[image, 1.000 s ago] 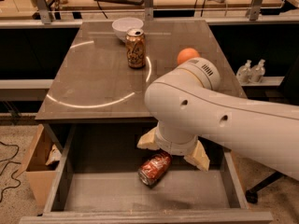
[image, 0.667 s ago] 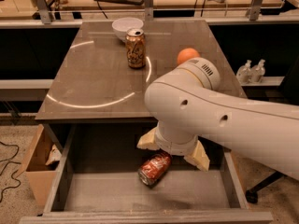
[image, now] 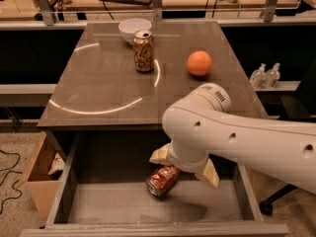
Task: Pick coke can from top drawer and place on counter
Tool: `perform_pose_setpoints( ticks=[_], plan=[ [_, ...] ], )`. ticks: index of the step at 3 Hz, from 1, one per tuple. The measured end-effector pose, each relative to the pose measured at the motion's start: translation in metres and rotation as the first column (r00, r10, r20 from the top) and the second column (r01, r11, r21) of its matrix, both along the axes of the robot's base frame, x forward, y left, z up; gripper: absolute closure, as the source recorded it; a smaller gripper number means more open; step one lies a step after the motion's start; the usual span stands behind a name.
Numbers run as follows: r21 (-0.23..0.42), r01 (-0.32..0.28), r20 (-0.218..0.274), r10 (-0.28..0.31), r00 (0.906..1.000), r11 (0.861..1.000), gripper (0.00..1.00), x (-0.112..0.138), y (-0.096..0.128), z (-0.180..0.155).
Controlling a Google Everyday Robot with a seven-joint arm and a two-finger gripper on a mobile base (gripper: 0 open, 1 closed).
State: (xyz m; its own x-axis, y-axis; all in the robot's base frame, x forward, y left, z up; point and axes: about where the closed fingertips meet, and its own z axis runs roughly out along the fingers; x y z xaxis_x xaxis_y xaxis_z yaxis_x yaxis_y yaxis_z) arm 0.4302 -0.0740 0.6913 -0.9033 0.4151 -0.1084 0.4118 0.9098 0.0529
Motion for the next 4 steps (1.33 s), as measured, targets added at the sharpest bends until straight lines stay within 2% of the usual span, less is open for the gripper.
perform_pose_setpoints(
  ticks=[2, 3, 4],
  plan=[
    [-0.024, -0.011, 0.119, 0.014, 0.9928, 1.0, 0.0, 0.009, -0.001, -0.028],
    [-0.034, -0.045, 0.159, 0.05, 0.9861, 0.998, 0.0, 0.017, 0.006, -0.036],
    [-0.049, -0.08, 0.17, 0.087, 0.9815, 0.996, 0.0, 0.027, 0.01, -0.047]
  ],
)
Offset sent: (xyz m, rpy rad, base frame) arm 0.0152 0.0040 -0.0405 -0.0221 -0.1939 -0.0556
